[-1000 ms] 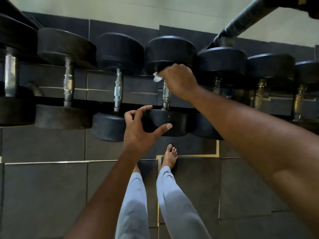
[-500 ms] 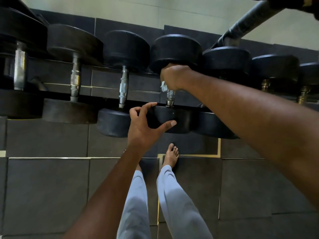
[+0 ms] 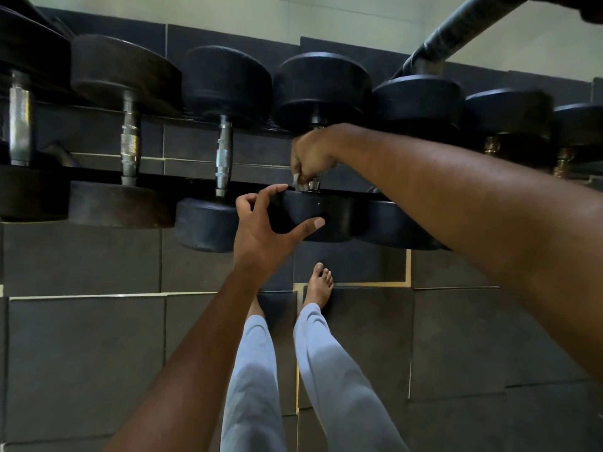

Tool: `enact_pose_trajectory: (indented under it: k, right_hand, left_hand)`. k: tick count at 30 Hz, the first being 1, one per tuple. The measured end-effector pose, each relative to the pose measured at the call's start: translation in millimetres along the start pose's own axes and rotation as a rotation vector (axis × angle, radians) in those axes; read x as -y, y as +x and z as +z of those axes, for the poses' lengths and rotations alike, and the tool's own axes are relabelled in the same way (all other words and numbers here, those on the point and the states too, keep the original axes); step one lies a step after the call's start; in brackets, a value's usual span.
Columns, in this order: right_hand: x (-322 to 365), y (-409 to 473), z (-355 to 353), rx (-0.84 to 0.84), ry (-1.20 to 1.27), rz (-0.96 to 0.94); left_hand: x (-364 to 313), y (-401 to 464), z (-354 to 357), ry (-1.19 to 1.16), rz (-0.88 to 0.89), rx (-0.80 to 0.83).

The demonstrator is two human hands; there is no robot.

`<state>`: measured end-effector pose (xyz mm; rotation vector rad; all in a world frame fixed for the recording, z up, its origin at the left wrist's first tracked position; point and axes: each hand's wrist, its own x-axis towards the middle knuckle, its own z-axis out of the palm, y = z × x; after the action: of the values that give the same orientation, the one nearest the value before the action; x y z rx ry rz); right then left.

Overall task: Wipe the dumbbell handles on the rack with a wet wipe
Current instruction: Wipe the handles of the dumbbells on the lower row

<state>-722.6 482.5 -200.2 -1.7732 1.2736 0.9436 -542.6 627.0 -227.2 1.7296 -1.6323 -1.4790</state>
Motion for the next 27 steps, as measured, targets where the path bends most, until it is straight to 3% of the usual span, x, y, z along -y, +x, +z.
enact_pose_trajectory:
  k: [5, 11, 16, 19, 22, 27]
  right_hand:
    - [-5.6, -6.1, 10.0, -0.034, 0.068, -0.054]
    - [-52.0, -31.9, 30.0, -0.096, 0.514, 0.036]
    - [-86.2, -84.7, 80.3, -0.364, 1.022, 0.113]
    - [-99.6, -110.1, 109.9, -0.545, 1.265, 0.148]
    - [-112.1, -128.9, 137.8, -0.679, 1.288, 0.184]
    - [-143.7, -139.0, 171.4, -0.837, 1.122, 0.261]
  left_hand:
    - [-1.4, 0.4, -1.9, 0.012, 0.005, 0.014]
    - [-4.5, -0.9, -2.0, 0.028, -0.001, -0.004]
    - [-10.9, -2.3, -0.1, 0.063, -0.025, -0.012]
    - [-25.9, -11.7, 8.9, 0.14, 0.078, -0.071]
    - [-53.1, -21.3, 32.3, 0.215, 0.226, -0.087]
    - [-91.2, -25.0, 96.6, 0.34, 0.421, 0.058]
